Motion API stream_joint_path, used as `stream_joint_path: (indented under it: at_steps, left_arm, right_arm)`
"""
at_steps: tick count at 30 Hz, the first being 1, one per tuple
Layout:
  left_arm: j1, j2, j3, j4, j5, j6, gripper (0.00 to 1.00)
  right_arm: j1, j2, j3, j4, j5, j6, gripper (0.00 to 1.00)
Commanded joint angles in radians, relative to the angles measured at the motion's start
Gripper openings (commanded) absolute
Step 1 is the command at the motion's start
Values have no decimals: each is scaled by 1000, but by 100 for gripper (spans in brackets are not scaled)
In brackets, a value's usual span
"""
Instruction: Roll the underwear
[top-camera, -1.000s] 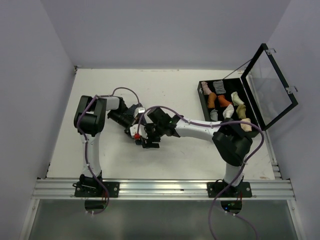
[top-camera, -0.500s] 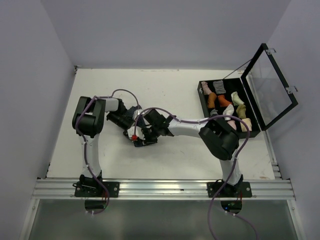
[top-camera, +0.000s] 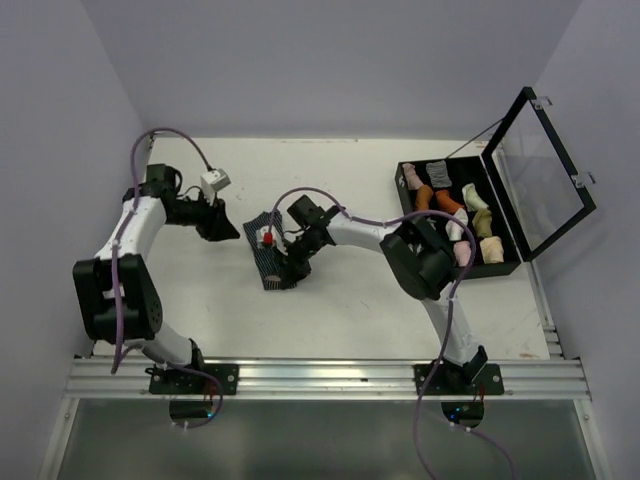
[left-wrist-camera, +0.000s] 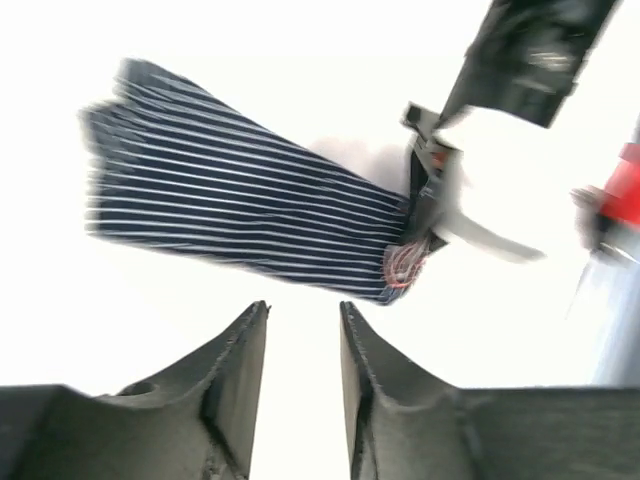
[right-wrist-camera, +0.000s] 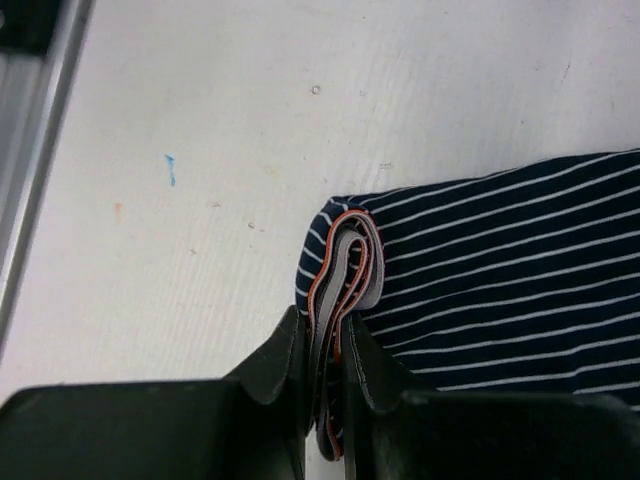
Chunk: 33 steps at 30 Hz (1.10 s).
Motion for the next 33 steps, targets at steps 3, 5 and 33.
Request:
stream_joint_path:
  at_steps: [3,5,33]
  left_arm:
    - [47,-290,-93,57,-28,118,40]
    - [46,-388,-144,36,-51,212,42]
    - [-558,-501,-704,659,-533,333,50]
  right_arm:
    - [-55,243,251,-372,-169,93,0]
    - [-64,306,322,-426,-196,129,0]
    - [-77,527,441,-368,-171,587,0]
